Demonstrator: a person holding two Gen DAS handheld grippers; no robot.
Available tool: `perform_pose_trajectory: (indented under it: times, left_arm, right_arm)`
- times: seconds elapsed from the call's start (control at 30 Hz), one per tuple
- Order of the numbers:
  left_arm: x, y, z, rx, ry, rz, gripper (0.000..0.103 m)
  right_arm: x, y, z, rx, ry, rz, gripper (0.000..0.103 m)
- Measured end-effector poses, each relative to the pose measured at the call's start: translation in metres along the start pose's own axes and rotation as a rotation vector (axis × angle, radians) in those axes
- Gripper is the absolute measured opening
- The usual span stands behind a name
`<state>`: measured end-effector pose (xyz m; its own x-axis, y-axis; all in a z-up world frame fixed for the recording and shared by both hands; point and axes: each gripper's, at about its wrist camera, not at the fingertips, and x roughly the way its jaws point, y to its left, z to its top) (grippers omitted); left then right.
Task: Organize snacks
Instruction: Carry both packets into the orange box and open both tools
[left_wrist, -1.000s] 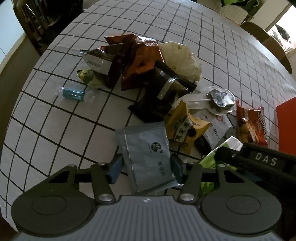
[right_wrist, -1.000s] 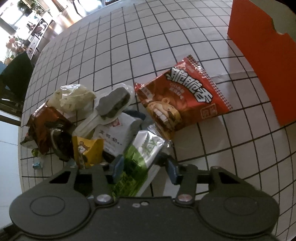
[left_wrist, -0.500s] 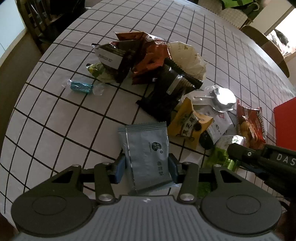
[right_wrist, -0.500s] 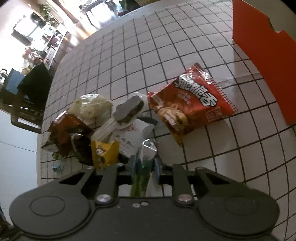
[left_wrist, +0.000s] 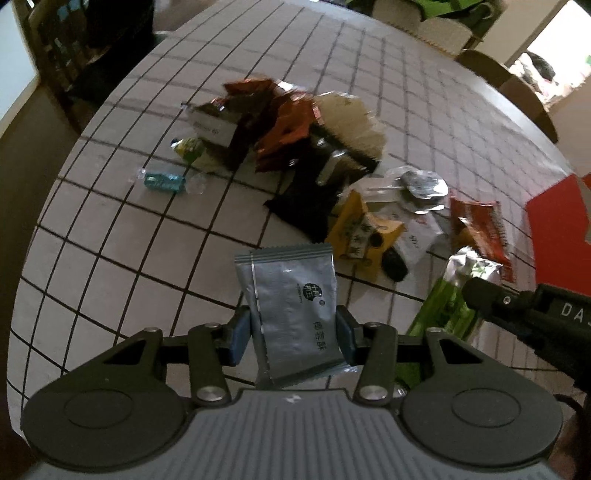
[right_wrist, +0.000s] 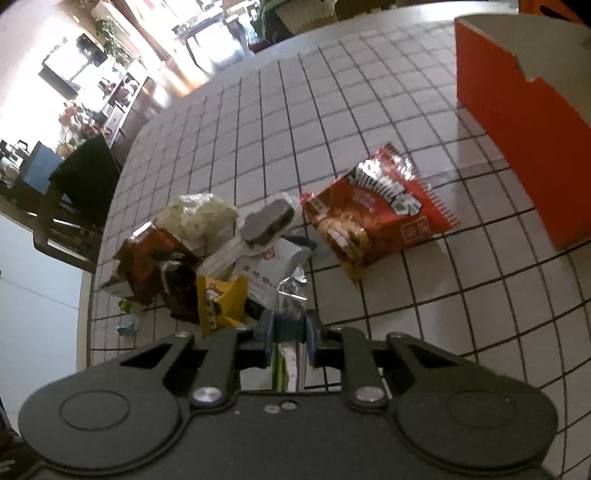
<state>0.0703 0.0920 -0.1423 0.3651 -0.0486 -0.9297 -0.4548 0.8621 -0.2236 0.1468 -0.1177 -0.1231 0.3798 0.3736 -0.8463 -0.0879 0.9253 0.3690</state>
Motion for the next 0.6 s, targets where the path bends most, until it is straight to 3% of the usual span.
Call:
perform_pose_trajectory:
  times: [0.33,0.6]
  left_arm:
    - [-0.041,-0.029,-0.005,0.148,-0.095,-0.056,0.047]
    - [-0.068,-0.067,-0.007,0.262,-0.127,-0.131,0.047]
  right_arm:
    - [-0.059,-0.016,-0.004,0.025,-0.144,0.002,0.016]
    - [-0.108,-0.036,0.0,0.031,-0.243,-0.011,0.016]
